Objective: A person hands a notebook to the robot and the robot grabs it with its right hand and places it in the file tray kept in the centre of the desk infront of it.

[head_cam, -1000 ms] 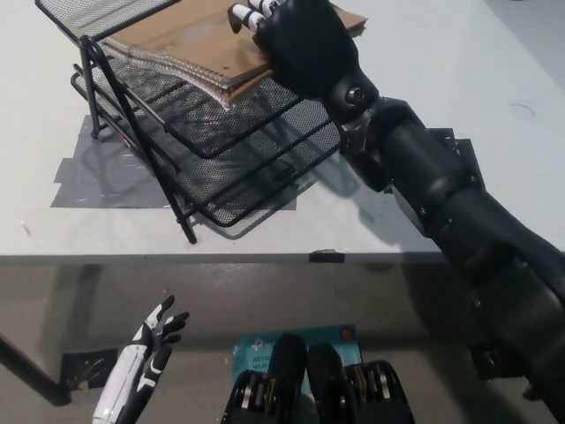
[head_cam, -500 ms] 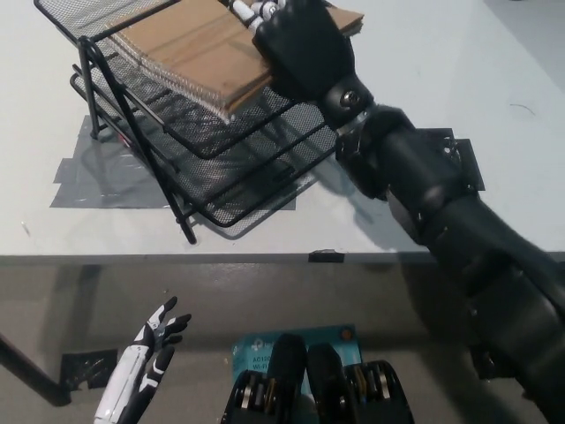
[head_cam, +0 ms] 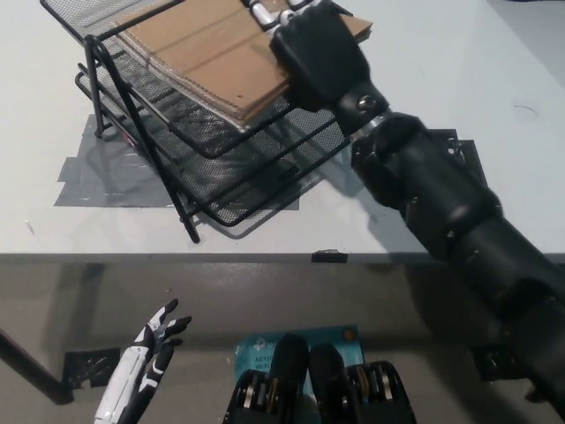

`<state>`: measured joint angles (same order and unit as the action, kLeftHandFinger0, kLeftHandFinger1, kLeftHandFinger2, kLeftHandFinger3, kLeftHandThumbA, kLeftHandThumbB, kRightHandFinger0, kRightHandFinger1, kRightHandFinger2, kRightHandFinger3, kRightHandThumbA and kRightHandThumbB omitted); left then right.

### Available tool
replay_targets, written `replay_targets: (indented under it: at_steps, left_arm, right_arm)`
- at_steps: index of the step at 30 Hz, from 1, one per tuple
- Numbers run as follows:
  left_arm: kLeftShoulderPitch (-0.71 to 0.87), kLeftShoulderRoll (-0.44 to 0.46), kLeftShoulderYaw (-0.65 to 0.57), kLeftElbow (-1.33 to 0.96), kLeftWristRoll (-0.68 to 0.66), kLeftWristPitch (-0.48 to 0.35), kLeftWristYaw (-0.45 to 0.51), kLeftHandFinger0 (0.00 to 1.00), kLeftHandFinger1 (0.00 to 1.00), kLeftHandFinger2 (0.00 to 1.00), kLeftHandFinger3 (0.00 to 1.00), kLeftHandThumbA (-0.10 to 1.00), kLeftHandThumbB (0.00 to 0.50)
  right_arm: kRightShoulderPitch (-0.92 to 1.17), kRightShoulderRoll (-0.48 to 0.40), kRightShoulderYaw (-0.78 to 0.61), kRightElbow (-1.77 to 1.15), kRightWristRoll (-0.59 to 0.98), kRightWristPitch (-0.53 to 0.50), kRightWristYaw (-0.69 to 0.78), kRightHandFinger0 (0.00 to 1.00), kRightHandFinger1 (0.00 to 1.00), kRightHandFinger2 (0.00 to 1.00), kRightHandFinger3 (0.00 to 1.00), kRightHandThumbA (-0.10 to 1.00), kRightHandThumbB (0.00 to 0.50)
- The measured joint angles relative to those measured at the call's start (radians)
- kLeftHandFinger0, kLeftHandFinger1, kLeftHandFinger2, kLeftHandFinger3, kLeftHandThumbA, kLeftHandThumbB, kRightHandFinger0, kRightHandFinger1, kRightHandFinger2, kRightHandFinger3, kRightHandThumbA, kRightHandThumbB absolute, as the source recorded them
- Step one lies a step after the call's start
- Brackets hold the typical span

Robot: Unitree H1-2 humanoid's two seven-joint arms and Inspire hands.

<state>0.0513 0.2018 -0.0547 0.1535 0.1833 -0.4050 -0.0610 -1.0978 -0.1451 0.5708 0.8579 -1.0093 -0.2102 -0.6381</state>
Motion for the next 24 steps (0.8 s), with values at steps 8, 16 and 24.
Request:
replay_targets:
  at_steps: [8,16,24]
  left_arm:
    - [-0.002,0.0,0.0,0.001,0.0,0.0,0.0,0.86,0.85,0.82,0.97,0.98,0.33]
    - [-0.005,0.0,0.0,0.001,0.0,0.001,0.0,0.87,0.85,0.8,0.97,0.96,0.322]
    - [-0.009,-0.001,0.0,0.001,-0.002,0.003,0.0,0.88,0.86,0.79,0.95,0.93,0.317]
  right_arm:
    - [0.034,-0.077,0.001,-0.087,0.069,0.05,0.158,1.0,1.0,1.0,1.0,0.52,0.5]
    - [0.051,-0.137,0.004,-0.132,0.136,0.085,0.308,1.0,1.0,1.0,1.0,0.61,0.5]
    - [0.052,-0.164,0.008,-0.189,0.203,0.116,0.449,1.0,1.0,1.0,1.0,0.57,0.5]
